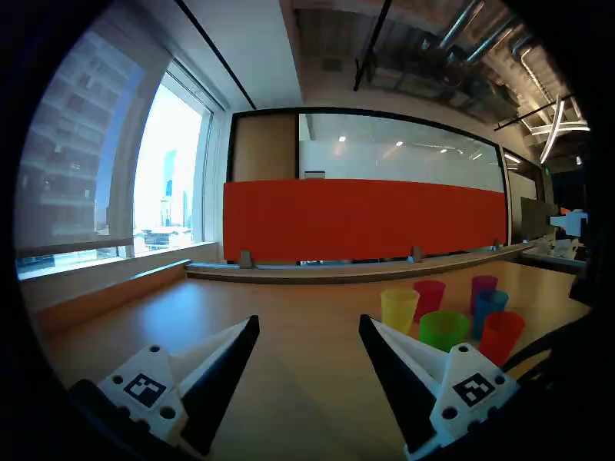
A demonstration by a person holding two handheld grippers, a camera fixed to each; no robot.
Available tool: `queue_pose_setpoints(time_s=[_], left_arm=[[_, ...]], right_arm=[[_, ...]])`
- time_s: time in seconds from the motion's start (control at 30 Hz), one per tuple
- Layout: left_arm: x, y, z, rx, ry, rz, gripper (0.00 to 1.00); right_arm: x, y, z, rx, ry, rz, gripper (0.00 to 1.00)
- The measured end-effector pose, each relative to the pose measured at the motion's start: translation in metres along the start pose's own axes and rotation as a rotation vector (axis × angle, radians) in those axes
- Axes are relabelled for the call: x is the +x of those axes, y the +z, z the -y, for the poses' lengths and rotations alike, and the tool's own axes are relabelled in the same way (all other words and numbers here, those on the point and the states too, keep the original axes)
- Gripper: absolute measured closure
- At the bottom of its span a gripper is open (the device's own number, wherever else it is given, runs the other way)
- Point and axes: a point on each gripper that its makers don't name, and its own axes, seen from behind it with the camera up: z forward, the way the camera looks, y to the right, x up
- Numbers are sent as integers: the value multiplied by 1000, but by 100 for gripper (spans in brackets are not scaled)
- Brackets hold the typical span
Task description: Pour water
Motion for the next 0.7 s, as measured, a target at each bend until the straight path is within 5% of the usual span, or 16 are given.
queue_pose_setpoints(time_s=[0.7], left_arm=[[0,-1,1,0,0,0,4]], right_arm=[[-66,-5,-13,0,57,23,1]])
